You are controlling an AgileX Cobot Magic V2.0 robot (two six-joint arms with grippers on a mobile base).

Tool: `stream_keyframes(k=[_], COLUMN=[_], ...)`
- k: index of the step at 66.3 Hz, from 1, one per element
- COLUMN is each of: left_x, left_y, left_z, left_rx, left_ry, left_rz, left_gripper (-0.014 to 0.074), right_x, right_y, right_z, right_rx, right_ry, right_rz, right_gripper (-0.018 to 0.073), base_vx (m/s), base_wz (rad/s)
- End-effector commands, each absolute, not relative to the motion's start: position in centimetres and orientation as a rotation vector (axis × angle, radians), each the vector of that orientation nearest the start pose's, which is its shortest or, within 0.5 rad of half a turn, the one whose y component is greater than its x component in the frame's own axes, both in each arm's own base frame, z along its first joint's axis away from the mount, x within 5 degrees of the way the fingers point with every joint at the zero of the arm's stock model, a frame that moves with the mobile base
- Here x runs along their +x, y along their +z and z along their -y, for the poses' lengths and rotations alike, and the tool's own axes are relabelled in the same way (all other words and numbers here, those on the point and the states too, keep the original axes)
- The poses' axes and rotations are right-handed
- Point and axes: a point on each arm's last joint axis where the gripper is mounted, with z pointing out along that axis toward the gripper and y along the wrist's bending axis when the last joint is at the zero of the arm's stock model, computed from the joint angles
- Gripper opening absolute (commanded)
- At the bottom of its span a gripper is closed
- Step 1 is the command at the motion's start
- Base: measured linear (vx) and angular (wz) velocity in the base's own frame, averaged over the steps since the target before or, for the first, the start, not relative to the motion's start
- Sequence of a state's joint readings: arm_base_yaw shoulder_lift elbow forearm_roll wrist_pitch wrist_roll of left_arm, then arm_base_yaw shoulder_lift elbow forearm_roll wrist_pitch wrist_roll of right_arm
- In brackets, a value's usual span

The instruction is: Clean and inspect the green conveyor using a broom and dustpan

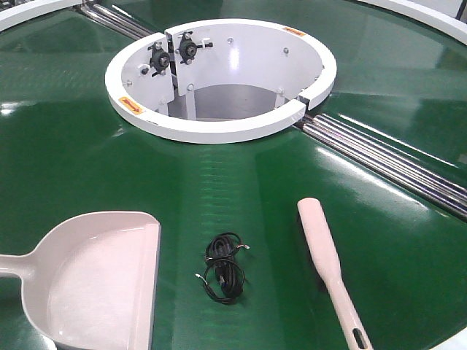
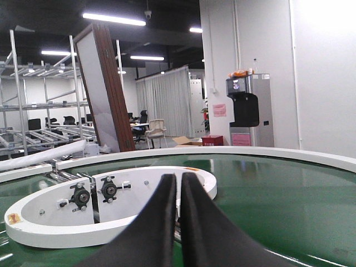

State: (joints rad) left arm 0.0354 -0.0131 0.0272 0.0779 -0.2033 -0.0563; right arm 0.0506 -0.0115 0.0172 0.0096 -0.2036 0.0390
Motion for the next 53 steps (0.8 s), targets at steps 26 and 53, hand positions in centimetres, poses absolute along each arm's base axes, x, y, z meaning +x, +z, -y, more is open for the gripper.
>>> stream_keyframes(k=[26,53], left_x=[4.1,10.3], left_y=[36.2,39.6], left_z=[0.1,-0.6], left_rx=[0.043,0.008], left_ry=[0.086,0.105], left_rz=[-1.095,-1.436], left_gripper=[-0.0020,0.0325], right_x=[6.5,11.0], right_y=[33.9,35.6], right_z=[-0.3,-0.5], right_rx=[-0.047,-0.034], right_ry=[0.013,0.034], right_rz=[-1.230,-1.332], right_gripper=[-0.0003,0.0259], base_vx=[0.00,0.00], base_wz=[0.00,0.00])
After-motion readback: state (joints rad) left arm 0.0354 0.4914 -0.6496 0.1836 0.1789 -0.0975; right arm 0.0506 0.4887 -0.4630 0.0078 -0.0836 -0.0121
